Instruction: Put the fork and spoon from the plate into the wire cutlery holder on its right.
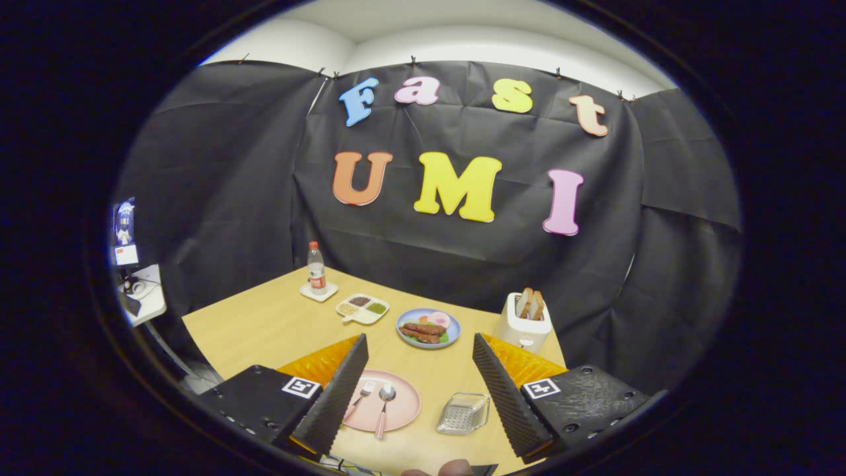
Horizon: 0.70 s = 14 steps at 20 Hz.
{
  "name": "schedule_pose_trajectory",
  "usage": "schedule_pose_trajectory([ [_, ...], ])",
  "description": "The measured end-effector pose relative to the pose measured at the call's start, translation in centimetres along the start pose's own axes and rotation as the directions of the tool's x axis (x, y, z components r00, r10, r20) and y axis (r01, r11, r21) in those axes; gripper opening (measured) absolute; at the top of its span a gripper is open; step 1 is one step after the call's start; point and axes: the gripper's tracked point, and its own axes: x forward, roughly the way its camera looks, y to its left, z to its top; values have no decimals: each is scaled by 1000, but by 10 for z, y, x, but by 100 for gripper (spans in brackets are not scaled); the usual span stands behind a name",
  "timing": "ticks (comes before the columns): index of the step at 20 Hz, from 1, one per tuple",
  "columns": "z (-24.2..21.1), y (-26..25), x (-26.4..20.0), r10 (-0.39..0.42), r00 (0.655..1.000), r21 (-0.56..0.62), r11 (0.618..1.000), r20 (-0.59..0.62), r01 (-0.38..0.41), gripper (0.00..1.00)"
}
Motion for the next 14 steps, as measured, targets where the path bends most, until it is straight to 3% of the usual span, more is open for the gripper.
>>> schedule_pose_trajectory([
  [3, -31, 12, 9, 54, 990, 14, 999, -130, -53, 95],
  [5, -64, 20, 15, 96, 953, 20, 995, -288, -94, 95],
  [7, -99, 31, 17, 162, 873, 63, 987, -460, -150, 96],
  [11, -155, 53, 10, 226, 646, 168, 974, -729, -151, 96],
  [14, -182, 54, 24, 184, 548, 135, 982, -816, -129, 97],
])
